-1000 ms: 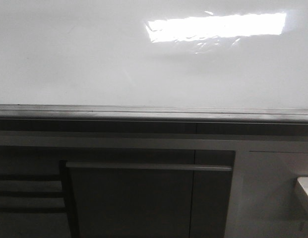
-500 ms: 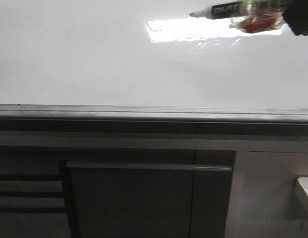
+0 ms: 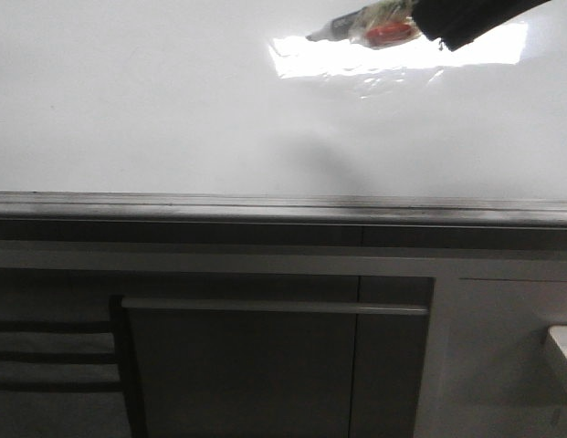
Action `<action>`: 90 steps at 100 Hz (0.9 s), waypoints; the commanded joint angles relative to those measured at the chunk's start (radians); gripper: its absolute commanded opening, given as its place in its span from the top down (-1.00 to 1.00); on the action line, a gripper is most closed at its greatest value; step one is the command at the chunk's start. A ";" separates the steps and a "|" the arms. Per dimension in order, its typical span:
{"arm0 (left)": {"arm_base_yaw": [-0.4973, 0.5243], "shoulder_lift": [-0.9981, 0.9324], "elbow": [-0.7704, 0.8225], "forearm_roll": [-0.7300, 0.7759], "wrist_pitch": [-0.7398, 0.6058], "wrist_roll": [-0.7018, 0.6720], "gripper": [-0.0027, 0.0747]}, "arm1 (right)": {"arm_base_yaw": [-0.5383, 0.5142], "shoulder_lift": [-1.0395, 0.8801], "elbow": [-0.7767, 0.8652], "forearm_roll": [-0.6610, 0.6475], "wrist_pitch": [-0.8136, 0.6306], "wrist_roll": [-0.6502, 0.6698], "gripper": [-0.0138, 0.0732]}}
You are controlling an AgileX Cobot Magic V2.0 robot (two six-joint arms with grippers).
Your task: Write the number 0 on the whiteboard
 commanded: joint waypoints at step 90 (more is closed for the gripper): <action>0.003 -0.006 -0.027 -0.010 -0.104 -0.012 0.01 | -0.048 0.305 -0.265 -0.040 0.240 0.010 0.69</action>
